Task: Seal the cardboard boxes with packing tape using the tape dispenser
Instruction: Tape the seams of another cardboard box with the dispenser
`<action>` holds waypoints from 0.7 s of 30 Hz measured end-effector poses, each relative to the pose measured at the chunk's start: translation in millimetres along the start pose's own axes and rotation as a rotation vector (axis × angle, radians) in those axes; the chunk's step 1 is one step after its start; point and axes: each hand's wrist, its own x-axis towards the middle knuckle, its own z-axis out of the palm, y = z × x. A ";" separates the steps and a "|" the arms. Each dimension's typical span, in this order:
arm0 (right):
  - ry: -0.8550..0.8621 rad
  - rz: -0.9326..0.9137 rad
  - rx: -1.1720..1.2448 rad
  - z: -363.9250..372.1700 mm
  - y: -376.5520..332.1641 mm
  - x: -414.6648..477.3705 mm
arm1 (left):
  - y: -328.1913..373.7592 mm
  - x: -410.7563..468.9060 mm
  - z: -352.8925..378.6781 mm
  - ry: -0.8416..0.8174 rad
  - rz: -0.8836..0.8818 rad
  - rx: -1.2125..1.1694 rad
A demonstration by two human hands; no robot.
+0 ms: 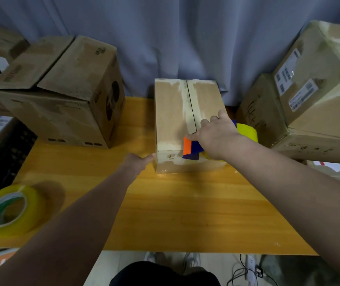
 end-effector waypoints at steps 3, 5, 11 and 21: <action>0.002 0.002 0.021 -0.1 -0.5 -1.2 | 0.1 2.8 0.7 -0.040 -0.060 -0.001; 0.003 0.001 0.035 -0.2 -0.2 -1.2 | 0.3 3.2 2.7 -0.047 -0.079 0.005; 0.009 0.011 0.070 0.6 -0.4 -2.1 | 5.5 0.3 14.3 0.035 -0.034 0.027; 0.012 0.026 0.077 1.9 -2.2 -4.5 | -1.7 -16.5 0.5 0.279 -0.078 0.344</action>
